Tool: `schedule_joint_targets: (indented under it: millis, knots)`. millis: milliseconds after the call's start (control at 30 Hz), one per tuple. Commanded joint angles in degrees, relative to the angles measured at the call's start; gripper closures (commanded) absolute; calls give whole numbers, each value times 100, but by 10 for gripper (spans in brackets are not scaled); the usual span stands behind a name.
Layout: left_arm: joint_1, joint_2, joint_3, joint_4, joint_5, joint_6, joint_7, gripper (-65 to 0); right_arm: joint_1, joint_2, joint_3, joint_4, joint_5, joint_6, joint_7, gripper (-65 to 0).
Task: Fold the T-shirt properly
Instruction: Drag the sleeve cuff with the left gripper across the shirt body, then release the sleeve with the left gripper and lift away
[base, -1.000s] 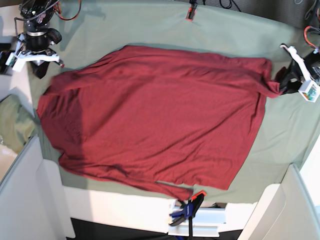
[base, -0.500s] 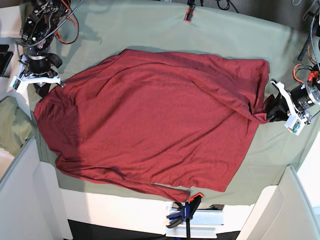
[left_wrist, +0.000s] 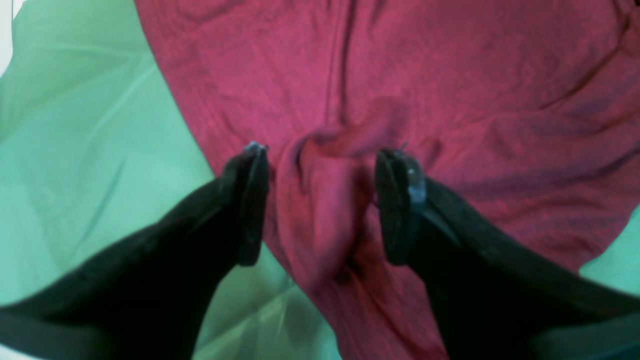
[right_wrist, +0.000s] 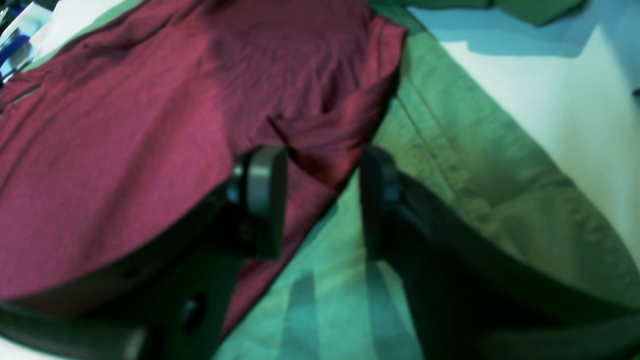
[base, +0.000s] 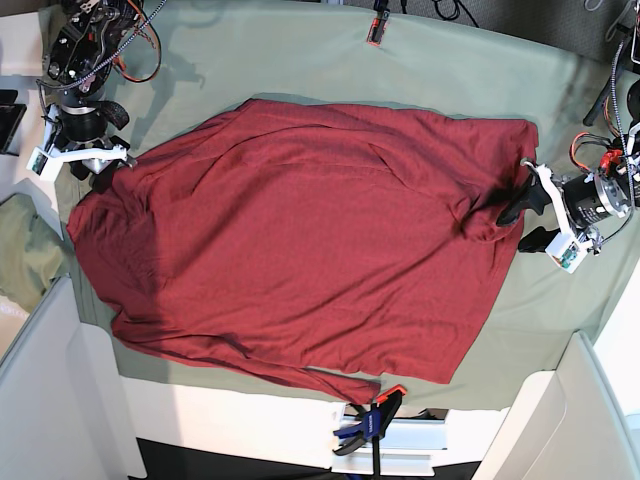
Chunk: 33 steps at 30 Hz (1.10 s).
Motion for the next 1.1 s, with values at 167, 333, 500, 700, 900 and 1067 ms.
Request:
schedule_joint_targets:
  millis: [167,333,500,700,900,1067]
  knots:
    - [-94,-238,-153,188,-1141,-10,1349,-375,109,48,7,98,15,59,221,-254]
    - [-35,-249,-466,446,-2096,-10,2282,-374,278,50,4,-90,-293,-55,466,-330]
    - [7,-247,-520,616,-2118,-10,2282,-374,769,52,2,-940,-332,-42,503,-330]
    - [4,-247,-520,619,-2118,-10,2280,-374,916,48,-306,-1552,-455,256,501,-327]
    - [4,-247,-520,619,-2118,-10,2280,-374,872,46,-660,-1539,-782,254,501,-39]
    - [4,-247,-520,621,-2173,-10,2280,-374,741,48,-647,-1198,-833,254,422,0]
